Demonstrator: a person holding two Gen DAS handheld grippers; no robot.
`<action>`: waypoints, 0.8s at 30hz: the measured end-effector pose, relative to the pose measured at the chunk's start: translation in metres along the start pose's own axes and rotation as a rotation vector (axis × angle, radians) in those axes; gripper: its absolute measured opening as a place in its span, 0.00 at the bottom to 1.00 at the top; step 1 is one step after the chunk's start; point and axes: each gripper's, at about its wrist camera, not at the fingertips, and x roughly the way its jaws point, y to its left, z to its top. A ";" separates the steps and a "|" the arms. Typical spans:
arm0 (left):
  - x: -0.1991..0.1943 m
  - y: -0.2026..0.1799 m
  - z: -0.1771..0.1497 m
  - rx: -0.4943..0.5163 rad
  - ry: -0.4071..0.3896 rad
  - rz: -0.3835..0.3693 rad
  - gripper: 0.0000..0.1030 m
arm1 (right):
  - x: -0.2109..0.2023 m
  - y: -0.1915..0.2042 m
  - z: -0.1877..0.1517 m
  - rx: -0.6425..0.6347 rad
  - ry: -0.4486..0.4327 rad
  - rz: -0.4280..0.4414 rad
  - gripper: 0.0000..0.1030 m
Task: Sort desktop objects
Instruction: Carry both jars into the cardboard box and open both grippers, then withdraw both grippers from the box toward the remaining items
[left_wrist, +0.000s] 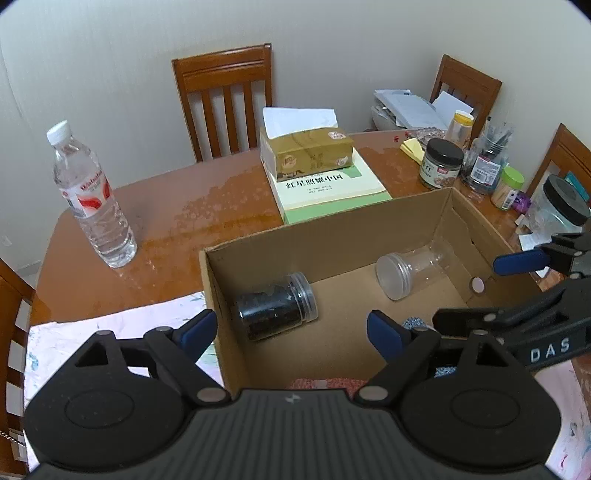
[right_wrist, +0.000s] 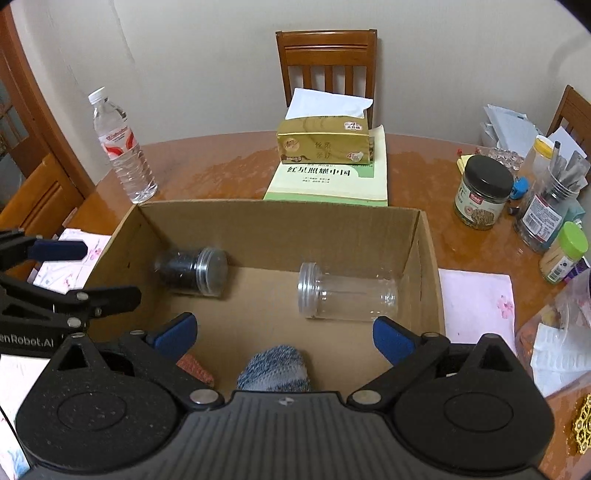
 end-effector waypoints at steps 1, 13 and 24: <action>-0.003 0.000 -0.001 -0.001 -0.010 0.001 0.86 | -0.003 0.003 -0.002 -0.001 0.000 0.001 1.00; -0.043 0.009 -0.025 -0.002 -0.047 -0.041 0.91 | -0.034 0.024 -0.029 -0.025 0.000 0.012 1.00; -0.068 0.012 -0.062 -0.015 -0.015 -0.094 0.91 | -0.063 0.028 -0.060 -0.048 0.015 0.001 1.00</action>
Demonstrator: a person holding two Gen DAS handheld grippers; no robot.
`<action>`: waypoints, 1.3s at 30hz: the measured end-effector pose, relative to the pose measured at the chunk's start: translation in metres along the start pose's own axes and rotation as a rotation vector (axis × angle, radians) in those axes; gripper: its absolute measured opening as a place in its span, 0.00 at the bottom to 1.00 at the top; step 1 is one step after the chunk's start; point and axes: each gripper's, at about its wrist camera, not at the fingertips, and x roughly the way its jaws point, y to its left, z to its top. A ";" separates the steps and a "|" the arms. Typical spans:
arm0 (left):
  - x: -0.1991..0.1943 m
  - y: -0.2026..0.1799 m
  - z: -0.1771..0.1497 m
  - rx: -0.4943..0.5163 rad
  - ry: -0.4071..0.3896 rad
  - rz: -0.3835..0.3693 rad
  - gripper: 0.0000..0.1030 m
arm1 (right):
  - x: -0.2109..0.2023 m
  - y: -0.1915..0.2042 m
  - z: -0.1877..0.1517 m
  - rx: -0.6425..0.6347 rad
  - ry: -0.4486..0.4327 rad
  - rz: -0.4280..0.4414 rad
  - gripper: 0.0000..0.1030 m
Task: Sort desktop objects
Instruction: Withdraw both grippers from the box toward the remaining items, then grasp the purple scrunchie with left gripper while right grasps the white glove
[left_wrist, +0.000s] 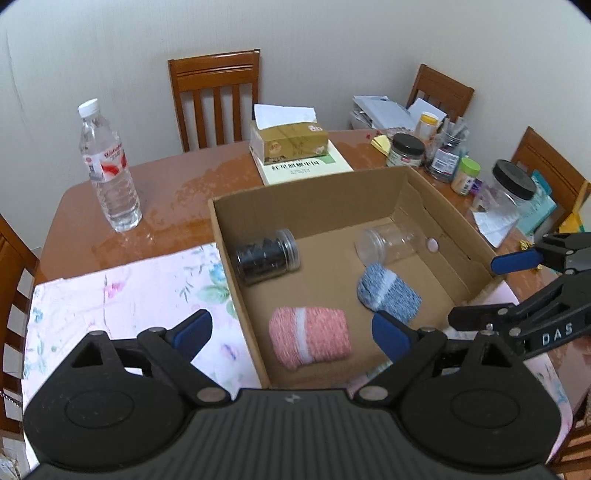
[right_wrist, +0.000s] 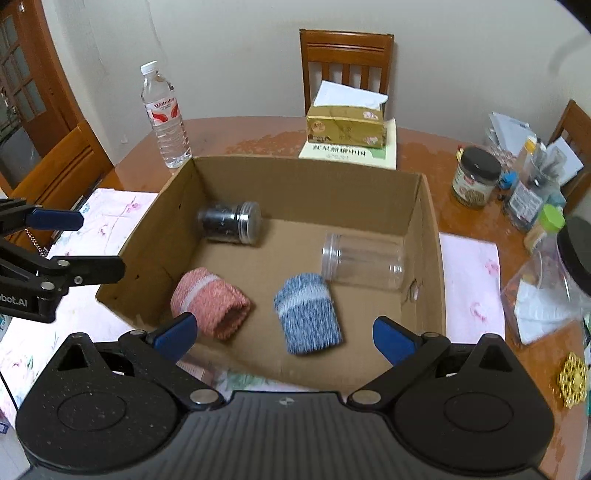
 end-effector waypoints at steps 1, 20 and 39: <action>-0.003 0.000 -0.005 0.003 0.001 -0.009 0.91 | -0.001 -0.001 -0.004 0.004 0.005 -0.001 1.00; -0.026 -0.020 -0.088 0.127 0.023 -0.061 0.91 | -0.029 -0.014 -0.067 0.107 0.054 -0.048 1.00; 0.001 -0.030 -0.139 0.276 0.084 -0.114 0.87 | -0.008 -0.021 -0.111 0.195 0.147 -0.043 1.00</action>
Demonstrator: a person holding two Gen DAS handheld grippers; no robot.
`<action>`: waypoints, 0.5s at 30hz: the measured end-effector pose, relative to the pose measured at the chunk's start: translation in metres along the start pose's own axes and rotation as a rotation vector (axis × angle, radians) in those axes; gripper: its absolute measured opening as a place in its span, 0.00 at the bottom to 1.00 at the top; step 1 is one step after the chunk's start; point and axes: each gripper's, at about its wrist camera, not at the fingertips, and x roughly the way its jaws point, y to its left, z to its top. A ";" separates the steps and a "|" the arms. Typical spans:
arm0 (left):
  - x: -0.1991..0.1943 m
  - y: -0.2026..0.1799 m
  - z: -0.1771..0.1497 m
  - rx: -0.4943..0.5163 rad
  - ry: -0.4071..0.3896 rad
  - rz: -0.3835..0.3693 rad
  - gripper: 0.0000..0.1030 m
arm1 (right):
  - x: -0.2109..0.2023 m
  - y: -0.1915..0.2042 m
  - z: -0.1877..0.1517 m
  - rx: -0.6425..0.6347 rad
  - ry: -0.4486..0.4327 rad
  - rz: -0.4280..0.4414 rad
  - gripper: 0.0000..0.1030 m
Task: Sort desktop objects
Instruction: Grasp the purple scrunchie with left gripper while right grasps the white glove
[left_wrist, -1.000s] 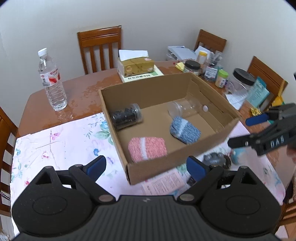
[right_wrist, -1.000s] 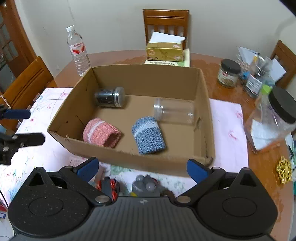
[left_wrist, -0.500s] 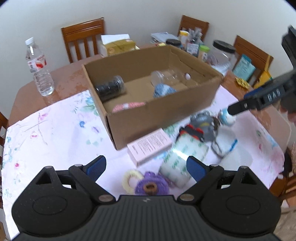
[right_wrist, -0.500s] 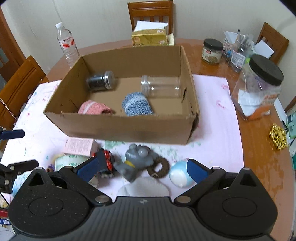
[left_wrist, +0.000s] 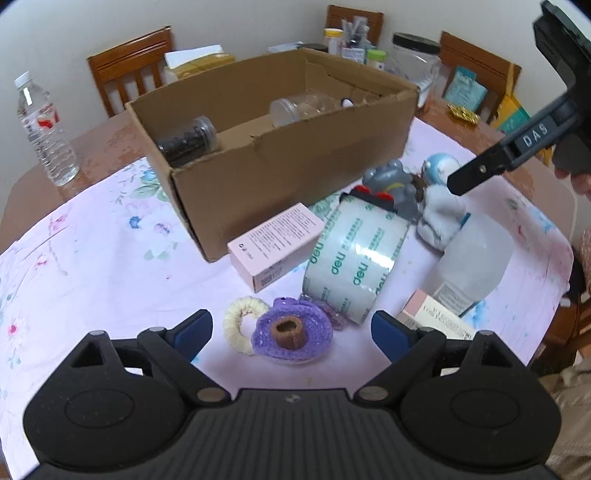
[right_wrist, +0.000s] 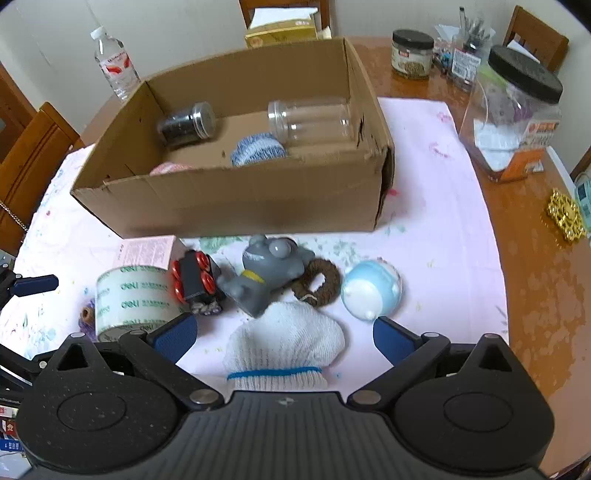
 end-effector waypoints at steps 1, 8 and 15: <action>0.002 -0.001 0.000 0.008 0.003 -0.006 0.86 | 0.002 -0.001 -0.001 0.002 0.005 -0.004 1.00; 0.018 -0.004 0.001 0.053 0.022 -0.048 0.73 | 0.012 -0.005 -0.004 0.016 0.040 -0.012 1.00; 0.026 -0.003 -0.001 0.063 0.040 -0.065 0.65 | 0.022 -0.007 -0.007 0.029 0.067 -0.005 1.00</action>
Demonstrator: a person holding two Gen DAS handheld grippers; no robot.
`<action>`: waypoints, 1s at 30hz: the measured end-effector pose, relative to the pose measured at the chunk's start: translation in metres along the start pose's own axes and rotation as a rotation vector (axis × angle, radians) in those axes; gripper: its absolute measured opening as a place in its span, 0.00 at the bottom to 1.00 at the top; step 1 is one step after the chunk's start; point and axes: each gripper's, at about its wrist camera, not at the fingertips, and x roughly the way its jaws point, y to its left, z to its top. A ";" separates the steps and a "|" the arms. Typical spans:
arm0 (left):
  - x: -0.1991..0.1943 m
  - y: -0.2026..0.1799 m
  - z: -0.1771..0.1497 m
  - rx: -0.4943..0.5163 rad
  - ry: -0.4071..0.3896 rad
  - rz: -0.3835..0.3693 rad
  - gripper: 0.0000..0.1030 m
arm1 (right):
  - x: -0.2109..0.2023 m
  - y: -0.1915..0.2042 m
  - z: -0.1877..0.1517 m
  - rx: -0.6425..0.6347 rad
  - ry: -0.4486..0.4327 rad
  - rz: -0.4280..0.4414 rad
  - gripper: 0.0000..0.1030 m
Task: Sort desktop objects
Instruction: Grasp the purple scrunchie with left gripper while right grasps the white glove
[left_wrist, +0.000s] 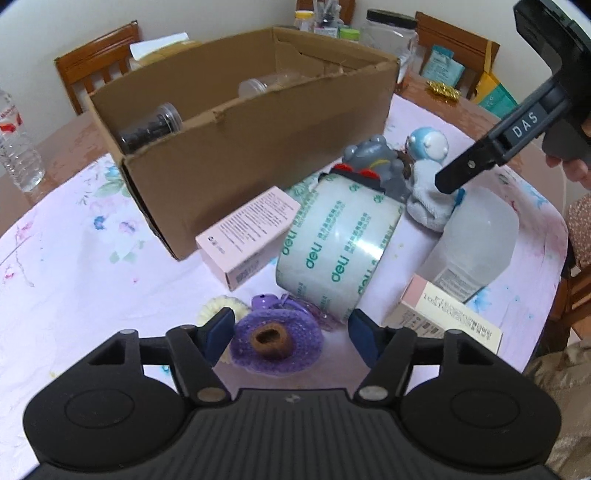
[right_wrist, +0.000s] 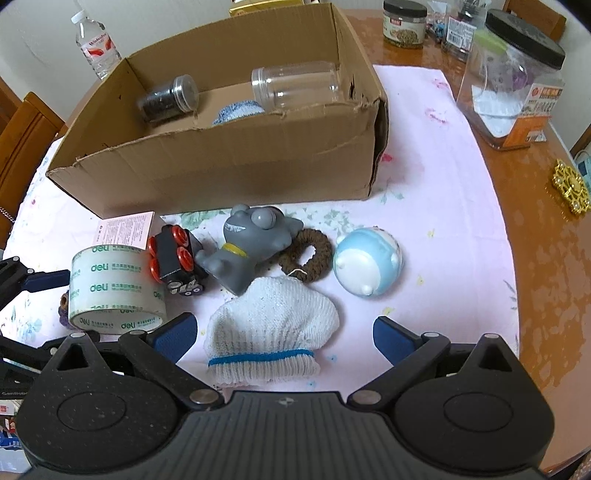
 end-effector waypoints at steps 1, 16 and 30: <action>0.001 0.000 -0.001 0.003 0.002 0.000 0.65 | 0.002 0.000 0.000 0.000 0.003 -0.001 1.00; 0.005 0.006 -0.007 -0.005 0.030 -0.018 0.61 | 0.030 -0.003 0.004 0.079 0.058 -0.005 0.99; 0.001 0.007 -0.014 -0.010 0.035 -0.012 0.62 | 0.037 0.015 0.003 -0.003 0.067 -0.035 0.89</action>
